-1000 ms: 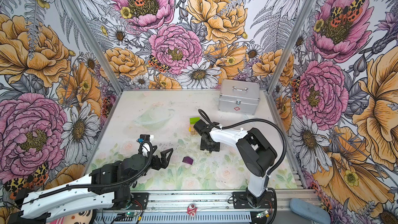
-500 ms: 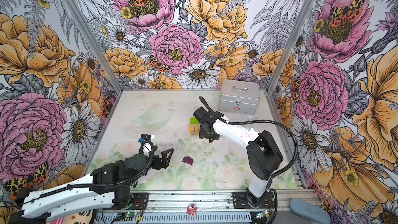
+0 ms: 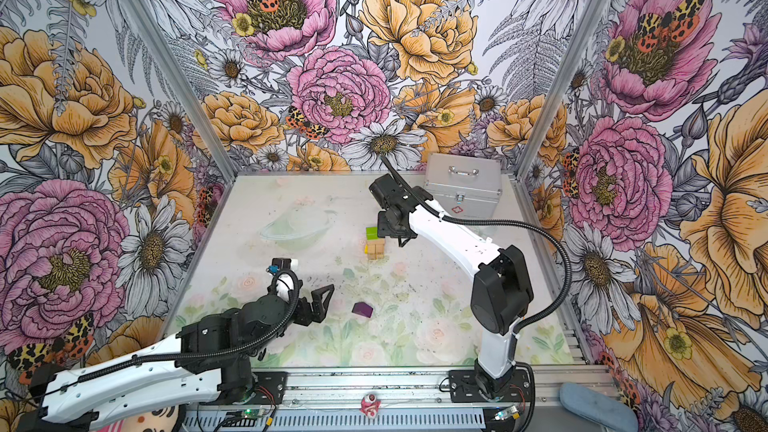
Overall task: Build the wood block tower
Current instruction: 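Lift the printed tile with the right gripper and carry it over the stack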
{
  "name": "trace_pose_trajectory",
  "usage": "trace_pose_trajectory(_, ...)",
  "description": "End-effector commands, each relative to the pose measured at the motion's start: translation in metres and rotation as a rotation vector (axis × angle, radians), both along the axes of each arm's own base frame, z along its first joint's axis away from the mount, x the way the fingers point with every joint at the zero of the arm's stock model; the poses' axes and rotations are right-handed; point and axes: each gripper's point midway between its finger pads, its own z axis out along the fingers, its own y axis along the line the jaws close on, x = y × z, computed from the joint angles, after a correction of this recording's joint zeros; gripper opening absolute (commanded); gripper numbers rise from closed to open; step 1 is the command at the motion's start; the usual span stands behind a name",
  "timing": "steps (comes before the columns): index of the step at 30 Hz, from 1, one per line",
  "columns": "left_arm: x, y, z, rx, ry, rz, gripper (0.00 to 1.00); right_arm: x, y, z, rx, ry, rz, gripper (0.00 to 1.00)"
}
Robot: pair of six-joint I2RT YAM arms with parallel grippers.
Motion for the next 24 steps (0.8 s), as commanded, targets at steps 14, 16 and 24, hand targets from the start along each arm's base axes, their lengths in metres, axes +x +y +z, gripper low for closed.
trace_pose_trajectory(14,0.007,0.005,-0.002,-0.022,0.013,0.029,0.99,0.028,0.029,0.003,-0.051,0.05,0.147,0.56)
trace_pose_trajectory(16,0.009,0.005,-0.002,-0.025,0.012,0.031,0.99,0.029,0.031,0.002,-0.053,0.057,0.151,0.56)
trace_pose_trajectory(24,0.01,0.006,-0.001,-0.026,0.013,0.03,0.99,0.033,0.042,-0.008,-0.05,0.081,0.163,0.56)
